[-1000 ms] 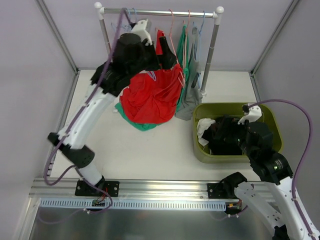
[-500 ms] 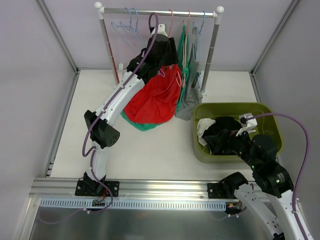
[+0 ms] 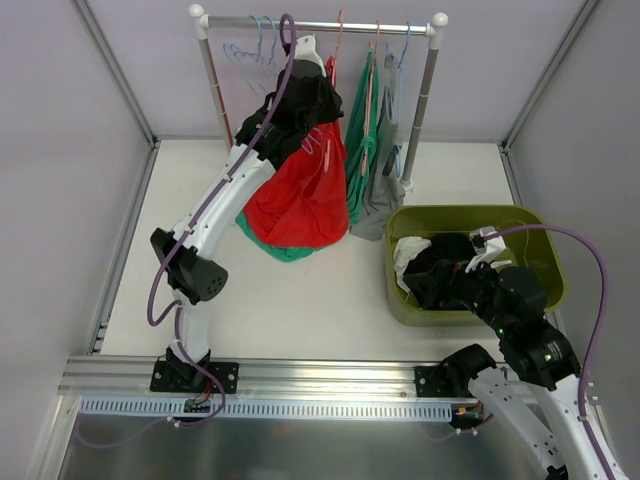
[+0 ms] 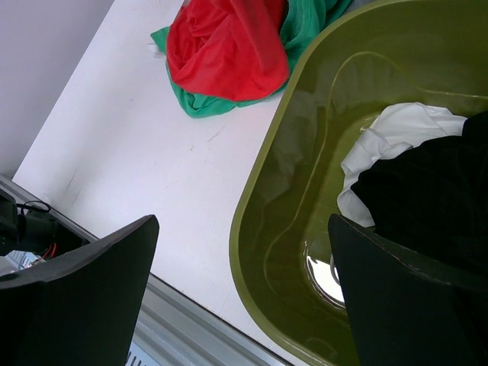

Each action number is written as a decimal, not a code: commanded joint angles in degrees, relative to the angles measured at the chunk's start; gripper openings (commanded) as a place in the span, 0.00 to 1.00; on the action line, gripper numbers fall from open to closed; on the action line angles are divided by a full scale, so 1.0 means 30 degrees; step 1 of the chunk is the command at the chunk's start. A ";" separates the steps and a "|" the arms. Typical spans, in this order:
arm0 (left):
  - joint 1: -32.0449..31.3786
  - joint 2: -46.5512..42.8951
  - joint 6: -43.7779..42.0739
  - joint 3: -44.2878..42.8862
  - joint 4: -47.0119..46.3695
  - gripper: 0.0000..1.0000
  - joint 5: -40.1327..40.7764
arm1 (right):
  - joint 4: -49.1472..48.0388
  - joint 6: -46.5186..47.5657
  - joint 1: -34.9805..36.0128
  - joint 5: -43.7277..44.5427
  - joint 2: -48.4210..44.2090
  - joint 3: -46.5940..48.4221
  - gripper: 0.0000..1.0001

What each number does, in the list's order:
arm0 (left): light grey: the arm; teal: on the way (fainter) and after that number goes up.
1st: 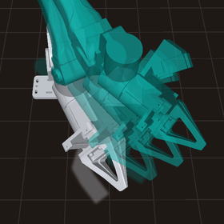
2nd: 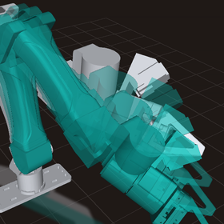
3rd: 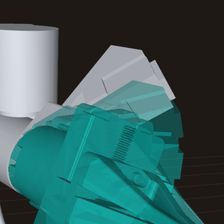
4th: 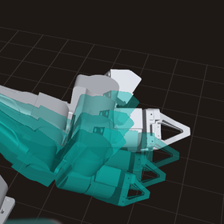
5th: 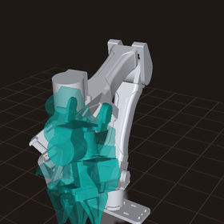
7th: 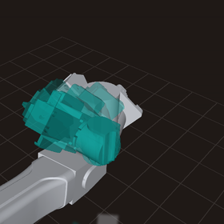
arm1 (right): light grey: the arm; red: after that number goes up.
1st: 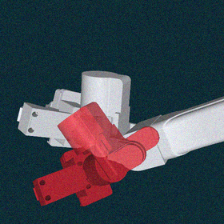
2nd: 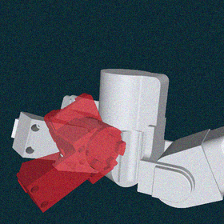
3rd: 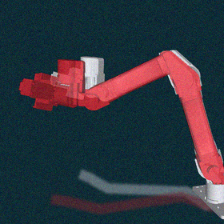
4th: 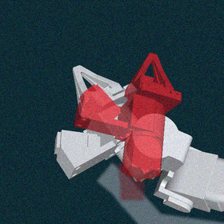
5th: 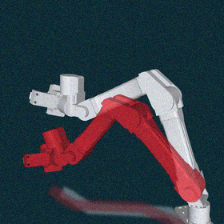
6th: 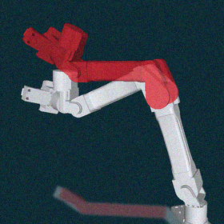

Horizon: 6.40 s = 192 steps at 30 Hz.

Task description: Remove the tank top from the hanger

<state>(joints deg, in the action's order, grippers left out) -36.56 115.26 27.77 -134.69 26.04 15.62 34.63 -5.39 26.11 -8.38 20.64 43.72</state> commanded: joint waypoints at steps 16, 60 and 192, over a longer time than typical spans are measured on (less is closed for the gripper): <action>-0.0032 -1.1257 -0.0496 0.7277 -0.2001 0.00 -0.5054 | -0.2197 0.0769 -0.0031 -0.1534 0.0852 0.0747 1.00; -0.0061 -2.7610 0.0910 2.2163 -0.1474 0.00 -1.6661 | -1.0870 0.7098 1.1923 0.8881 1.3862 0.9569 0.00; 0.5418 -2.1551 0.0472 2.2522 -0.6602 0.99 -0.4567 | -0.9759 0.0040 1.3181 0.8005 2.1295 0.4665 0.99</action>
<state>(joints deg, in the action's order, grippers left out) -20.88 62.89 32.53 -77.71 5.98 -5.02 3.18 -6.33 65.08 11.55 78.74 52.60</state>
